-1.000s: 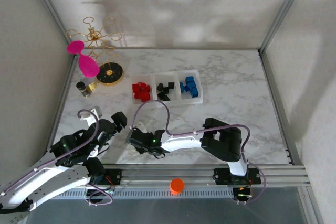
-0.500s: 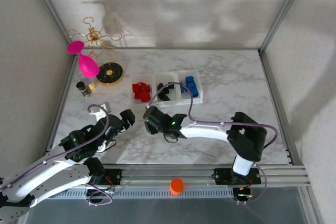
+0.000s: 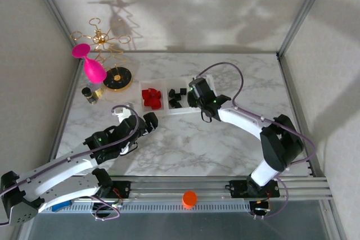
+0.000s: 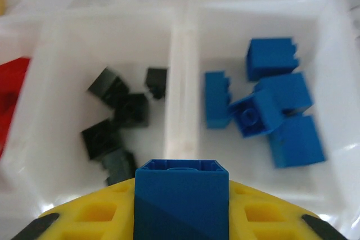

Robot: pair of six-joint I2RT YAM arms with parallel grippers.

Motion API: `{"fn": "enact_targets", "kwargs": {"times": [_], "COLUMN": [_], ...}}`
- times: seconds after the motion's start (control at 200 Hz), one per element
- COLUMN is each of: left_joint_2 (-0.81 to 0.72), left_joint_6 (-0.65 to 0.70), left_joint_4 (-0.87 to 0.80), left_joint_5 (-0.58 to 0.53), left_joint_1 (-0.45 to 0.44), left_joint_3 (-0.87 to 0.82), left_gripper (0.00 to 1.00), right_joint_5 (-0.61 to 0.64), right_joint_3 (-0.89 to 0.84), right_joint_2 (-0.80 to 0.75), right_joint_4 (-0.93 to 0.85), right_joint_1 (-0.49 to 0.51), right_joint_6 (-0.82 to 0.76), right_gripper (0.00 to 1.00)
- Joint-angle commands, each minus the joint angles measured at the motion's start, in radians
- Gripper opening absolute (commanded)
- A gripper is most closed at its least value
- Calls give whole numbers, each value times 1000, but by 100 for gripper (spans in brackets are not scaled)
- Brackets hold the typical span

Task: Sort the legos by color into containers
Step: Place the lego in the container.

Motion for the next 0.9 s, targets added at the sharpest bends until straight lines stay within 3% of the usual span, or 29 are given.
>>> {"fn": "enact_targets", "kwargs": {"times": [0.0, 0.235, 0.325, 0.395, 0.471, 0.691, 0.831, 0.896], "left_joint_2": [37, 116, 127, 129, 124, 123, 110, 99], "left_joint_6": [31, 63, 66, 72, 78, 122, 167, 205], "left_joint_4": [64, 88, 109, 121, 128, 110, 88, 104], "left_joint_5": [-5, -8, 1, 12, 3, -80, -225, -297], "left_joint_1": [9, 12, 12, 13, 14, 39, 103, 152], "left_joint_3": [49, 76, 70, 70, 68, 93, 110, 105], "left_gripper": [100, 100, 100, 100, 100, 100, 100, 100], "right_joint_5": [68, 31, 41, 38, 33, 40, 101, 140], "right_joint_3": [105, 197, 231, 238, 228, 158, 27, -56], "right_joint_2": [81, 215, 247, 235, 192, -3, -186, -264], "right_joint_4": [-5, 17, 8, 8, 21, 18, 56, 93], "right_joint_1": [-52, -140, -153, -157, -161, -188, -255, -307], "right_joint_6": [-59, -104, -121, -129, -132, -131, -99, -95], "right_gripper": [28, 30, 38, 50, 61, 79, 98, 99]}}
